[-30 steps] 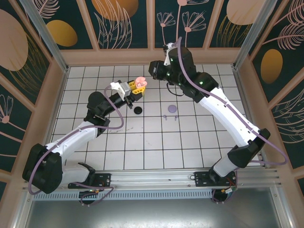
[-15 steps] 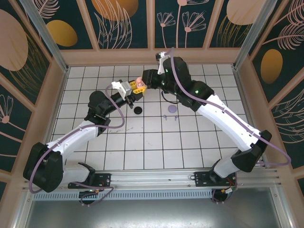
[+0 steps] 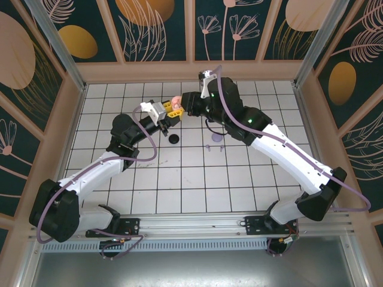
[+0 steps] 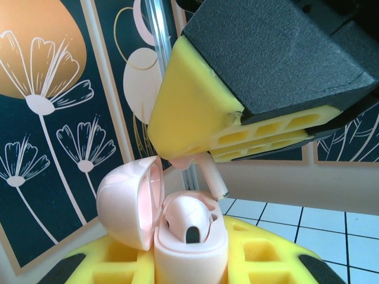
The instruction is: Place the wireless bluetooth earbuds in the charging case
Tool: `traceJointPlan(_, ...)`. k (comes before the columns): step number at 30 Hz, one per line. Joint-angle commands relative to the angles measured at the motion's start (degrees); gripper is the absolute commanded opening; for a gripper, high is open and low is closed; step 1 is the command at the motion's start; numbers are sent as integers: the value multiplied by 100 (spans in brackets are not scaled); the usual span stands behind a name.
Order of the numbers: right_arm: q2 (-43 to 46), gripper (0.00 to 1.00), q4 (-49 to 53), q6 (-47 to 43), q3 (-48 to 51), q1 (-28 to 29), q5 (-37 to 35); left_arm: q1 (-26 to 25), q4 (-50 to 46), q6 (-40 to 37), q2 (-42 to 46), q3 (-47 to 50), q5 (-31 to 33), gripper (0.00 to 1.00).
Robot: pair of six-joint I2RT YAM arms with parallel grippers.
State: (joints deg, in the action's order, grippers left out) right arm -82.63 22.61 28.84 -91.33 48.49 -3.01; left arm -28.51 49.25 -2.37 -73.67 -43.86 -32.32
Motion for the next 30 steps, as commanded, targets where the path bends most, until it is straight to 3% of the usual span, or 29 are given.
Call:
traceJointPlan(1,63,21,-248,34,-18,55,18,-32,146,-44,-14,-185,-48,0)
traceJointPlan(30,-129,20,-290,78,131,98,194,-32,172,9,-16,-226,-71,0)
